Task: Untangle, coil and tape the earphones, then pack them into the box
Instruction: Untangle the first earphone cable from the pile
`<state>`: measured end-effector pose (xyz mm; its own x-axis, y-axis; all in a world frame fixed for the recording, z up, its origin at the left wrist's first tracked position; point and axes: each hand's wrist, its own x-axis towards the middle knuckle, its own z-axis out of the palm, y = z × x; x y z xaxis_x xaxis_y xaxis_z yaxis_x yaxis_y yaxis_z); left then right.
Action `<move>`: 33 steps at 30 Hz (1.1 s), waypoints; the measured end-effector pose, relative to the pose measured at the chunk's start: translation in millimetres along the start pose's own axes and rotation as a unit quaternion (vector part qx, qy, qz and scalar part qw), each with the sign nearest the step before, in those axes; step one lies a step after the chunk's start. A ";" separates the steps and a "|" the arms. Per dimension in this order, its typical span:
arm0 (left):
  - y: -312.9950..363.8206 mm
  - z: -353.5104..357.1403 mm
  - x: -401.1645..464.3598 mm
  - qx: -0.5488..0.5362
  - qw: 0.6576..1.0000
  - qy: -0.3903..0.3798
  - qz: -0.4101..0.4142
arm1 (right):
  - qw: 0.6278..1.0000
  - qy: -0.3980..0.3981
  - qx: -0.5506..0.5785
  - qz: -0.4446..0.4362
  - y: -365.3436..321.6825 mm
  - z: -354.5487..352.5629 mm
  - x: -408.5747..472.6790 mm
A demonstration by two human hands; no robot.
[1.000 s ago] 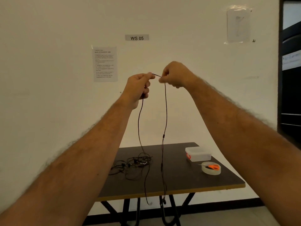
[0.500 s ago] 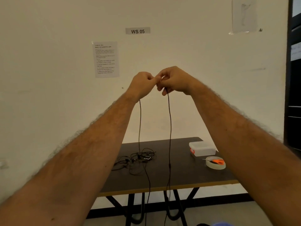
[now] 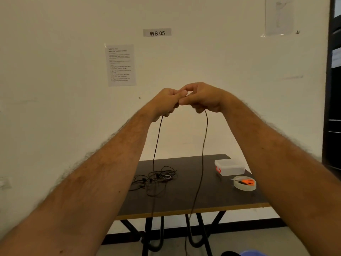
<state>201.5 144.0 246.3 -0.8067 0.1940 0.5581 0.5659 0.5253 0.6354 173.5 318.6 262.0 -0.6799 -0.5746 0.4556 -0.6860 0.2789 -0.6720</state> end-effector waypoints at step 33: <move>-20.8 3.1 -9.8 -0.076 0.996 -0.006 -0.039 | 0.992 0.093 0.081 0.003 11.8 10.2 0.4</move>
<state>197.1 133.7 226.0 -0.8508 0.1674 0.4981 0.5198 0.4072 0.7510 167.8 313.8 248.3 -0.7297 -0.4172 0.5418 -0.6419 0.1450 -0.7529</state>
